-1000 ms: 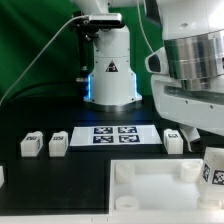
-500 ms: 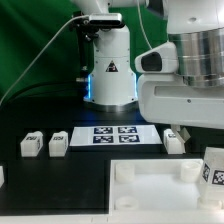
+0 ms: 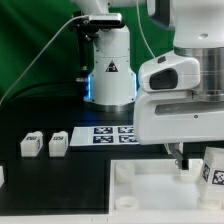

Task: Assemble one leg

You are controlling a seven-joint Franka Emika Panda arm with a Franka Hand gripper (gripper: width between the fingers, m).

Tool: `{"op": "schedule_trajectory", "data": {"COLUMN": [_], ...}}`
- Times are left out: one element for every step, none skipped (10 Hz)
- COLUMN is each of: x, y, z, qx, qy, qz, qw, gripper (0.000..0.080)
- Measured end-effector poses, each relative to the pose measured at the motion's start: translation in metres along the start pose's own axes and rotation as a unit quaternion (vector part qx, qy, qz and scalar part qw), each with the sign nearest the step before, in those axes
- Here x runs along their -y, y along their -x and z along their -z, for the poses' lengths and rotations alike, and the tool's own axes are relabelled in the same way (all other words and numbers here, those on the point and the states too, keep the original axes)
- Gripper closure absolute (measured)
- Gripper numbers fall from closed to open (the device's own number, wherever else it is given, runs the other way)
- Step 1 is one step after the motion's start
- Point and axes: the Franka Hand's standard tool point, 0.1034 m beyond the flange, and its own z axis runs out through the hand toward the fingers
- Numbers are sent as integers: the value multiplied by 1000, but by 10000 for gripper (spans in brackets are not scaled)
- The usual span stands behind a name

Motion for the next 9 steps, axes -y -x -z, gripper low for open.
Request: {"op": "schedule_trajectory", "data": {"x": [0,0,1,1,2,2,2,2,1], "y": [0,0,0,0,1,1,0,-3,-5], "z": [0,0,-1,-1,-1,-1,0,-1,-1], "qx": [0,0,1,2,2,3,4,0,-3], "qy": [0,0,-1,-4,-6,-7,-11,-26,-39], "qz": [-9,-8,-44,-109,-152,-181,-244,-315,-409], "qw": [1000,1000,999,994,988,983,970,949,912], "gripper": [265,438,438,505,505,505,505,505,505]}}
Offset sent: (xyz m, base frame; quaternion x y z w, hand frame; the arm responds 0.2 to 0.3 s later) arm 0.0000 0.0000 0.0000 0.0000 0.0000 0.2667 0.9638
